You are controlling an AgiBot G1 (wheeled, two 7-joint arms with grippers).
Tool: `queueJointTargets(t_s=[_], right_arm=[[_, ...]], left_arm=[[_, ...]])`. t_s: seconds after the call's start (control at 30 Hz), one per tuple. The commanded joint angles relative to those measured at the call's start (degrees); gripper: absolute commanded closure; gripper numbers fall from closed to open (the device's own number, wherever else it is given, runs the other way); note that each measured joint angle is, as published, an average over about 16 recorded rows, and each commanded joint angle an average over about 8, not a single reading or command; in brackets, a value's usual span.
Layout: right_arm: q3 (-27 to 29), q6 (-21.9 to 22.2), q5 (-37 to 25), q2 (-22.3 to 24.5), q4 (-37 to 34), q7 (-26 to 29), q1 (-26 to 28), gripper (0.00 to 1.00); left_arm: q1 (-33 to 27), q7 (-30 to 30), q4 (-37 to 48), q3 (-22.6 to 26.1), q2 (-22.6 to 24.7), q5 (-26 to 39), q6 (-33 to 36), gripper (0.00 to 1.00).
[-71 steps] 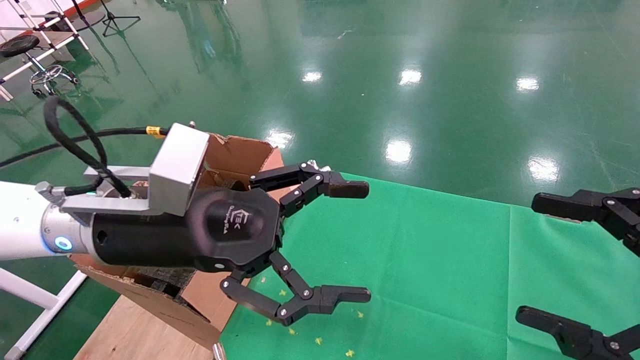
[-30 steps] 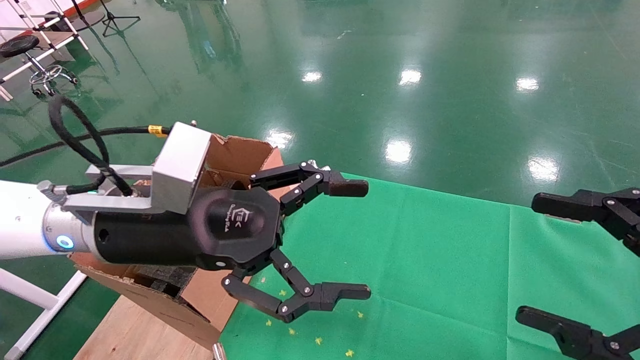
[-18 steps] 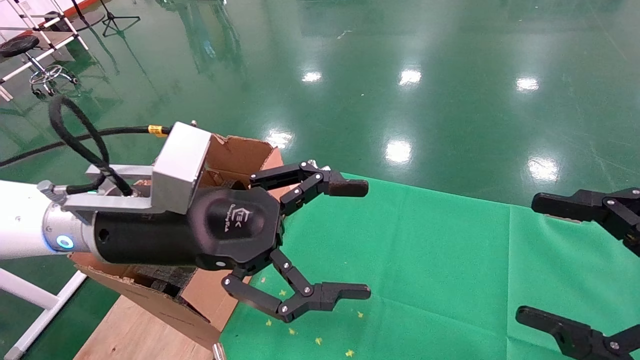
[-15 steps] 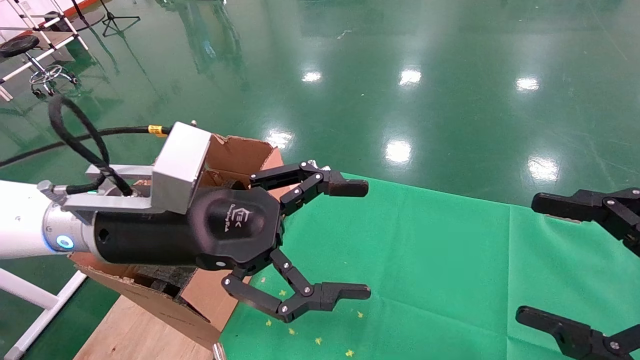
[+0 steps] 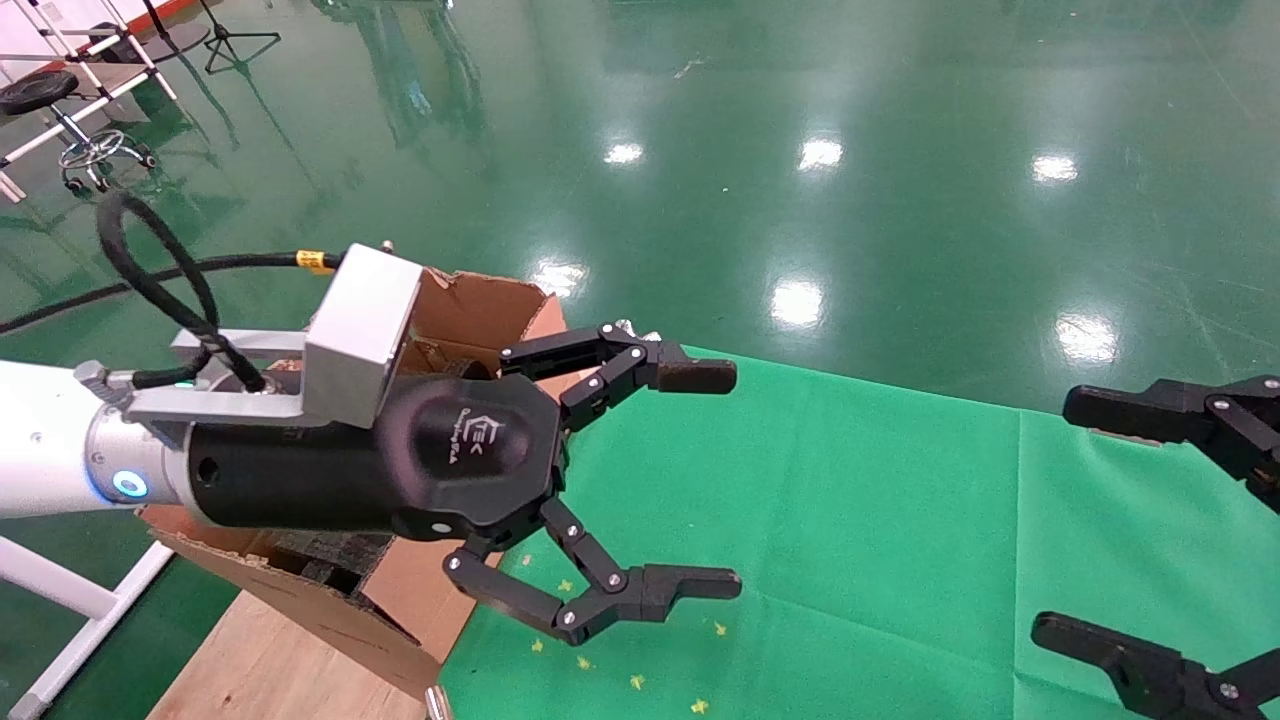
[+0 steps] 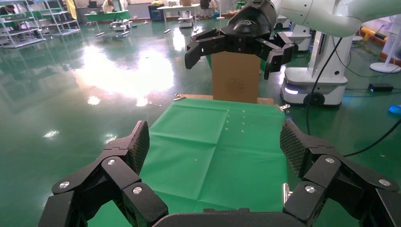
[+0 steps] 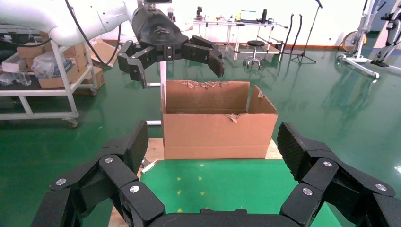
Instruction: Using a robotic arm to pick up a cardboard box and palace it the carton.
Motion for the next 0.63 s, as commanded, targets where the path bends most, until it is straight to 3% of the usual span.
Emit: queueJointTargets(t_s=[0.03,0.63], right_arm=[[0.0,0.0,0.0,0.0,0.0,0.0,0.0,0.0],[0.0,0.0,0.0,0.0,0.0,0.0,0.0,0.0]], left_arm=[[0.0,0.0,0.0,0.0,0.0,0.0,0.0,0.0],[0.0,0.0,0.0,0.0,0.0,0.0,0.0,0.0]])
